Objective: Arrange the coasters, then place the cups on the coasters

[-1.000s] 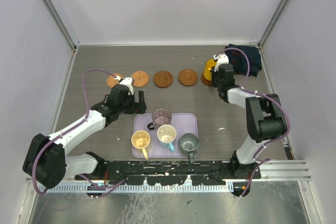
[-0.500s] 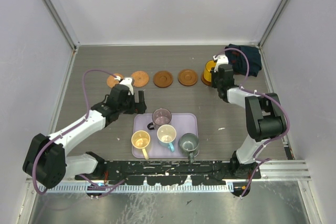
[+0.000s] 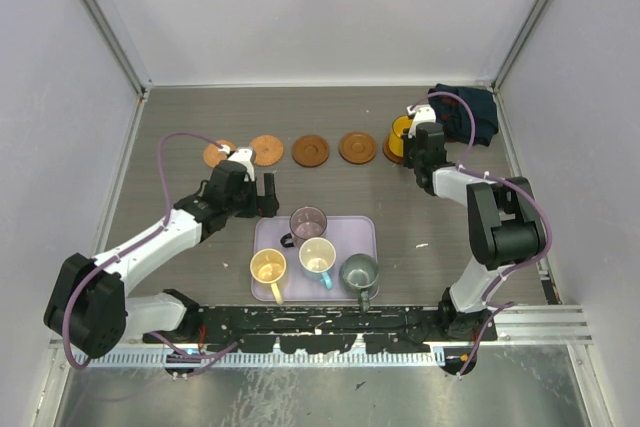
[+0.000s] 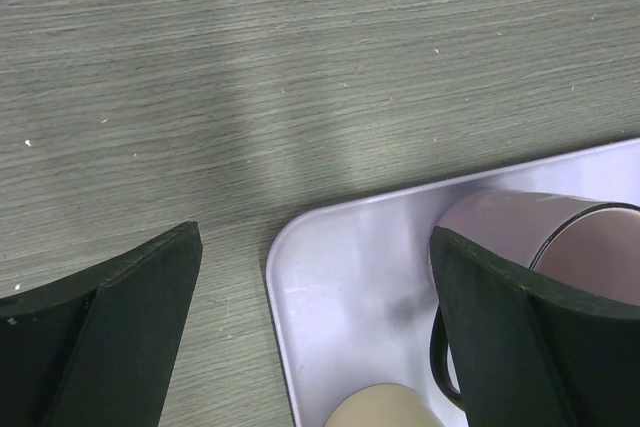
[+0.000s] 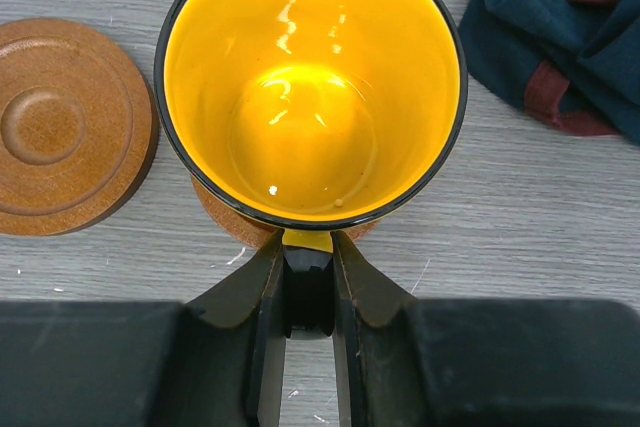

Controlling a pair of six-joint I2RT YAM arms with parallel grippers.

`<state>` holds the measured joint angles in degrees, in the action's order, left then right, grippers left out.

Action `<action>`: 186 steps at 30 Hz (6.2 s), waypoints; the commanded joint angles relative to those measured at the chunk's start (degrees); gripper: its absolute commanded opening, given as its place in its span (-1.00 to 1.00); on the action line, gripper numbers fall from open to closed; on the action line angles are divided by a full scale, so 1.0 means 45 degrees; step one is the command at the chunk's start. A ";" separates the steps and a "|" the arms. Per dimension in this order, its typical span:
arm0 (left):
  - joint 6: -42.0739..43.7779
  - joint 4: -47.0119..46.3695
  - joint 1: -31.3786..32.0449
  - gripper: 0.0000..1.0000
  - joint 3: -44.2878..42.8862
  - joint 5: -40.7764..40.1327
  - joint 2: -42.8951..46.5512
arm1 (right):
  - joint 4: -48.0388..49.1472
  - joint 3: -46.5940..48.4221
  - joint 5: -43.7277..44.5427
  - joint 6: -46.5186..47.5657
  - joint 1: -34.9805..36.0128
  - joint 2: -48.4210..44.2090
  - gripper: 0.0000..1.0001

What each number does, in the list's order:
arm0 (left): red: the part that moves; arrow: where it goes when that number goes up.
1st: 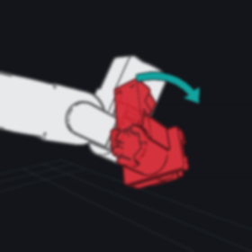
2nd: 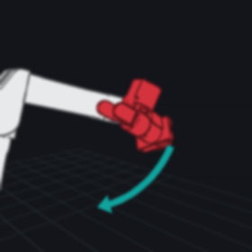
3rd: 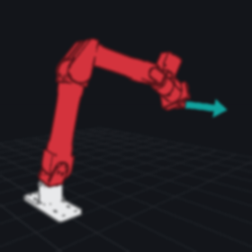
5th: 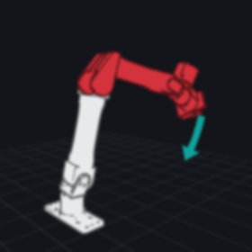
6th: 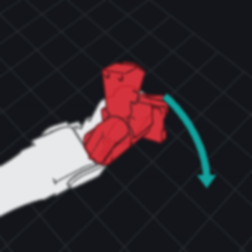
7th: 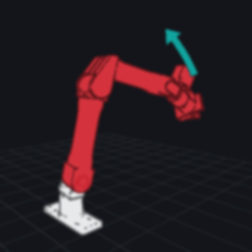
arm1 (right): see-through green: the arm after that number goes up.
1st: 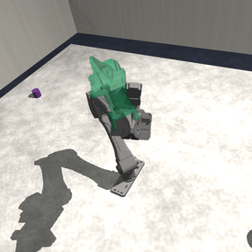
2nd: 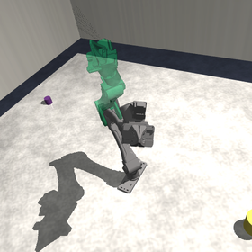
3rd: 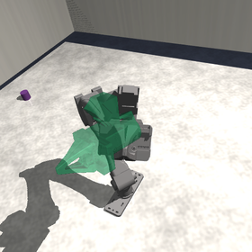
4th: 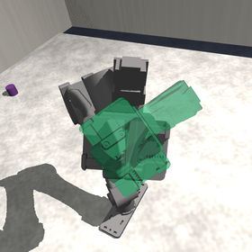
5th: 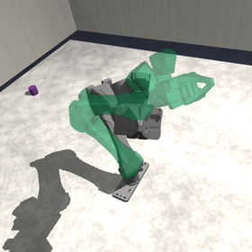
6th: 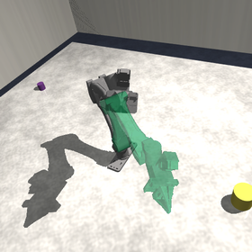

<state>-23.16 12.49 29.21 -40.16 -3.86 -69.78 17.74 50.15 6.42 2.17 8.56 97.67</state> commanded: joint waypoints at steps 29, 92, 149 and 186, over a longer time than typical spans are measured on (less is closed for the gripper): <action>0.0048 -0.0499 0.0052 0.96 -0.0294 -0.0239 0.0193 | 0.1220 0.0324 0.0152 -0.0542 0.0032 -0.0208 -0.44; 0.1182 0.0741 0.1673 0.96 0.0814 0.2478 0.2844 | -1.0423 -0.0963 0.2927 -0.7438 0.8199 -0.8976 -0.05; 0.1413 0.0883 0.1669 0.96 0.0350 0.0071 0.2458 | -1.2042 -0.0161 0.8242 -0.8916 1.1209 -0.5096 -0.81; 0.1308 0.0662 0.1673 0.96 0.0507 0.0090 0.2461 | -1.2975 -0.0217 0.5826 -1.1319 1.2083 -0.7168 1.00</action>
<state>-17.30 18.24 36.42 -37.19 -3.25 -59.72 -38.94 50.17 33.71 -41.98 60.55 65.65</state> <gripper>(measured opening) 0.980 0.977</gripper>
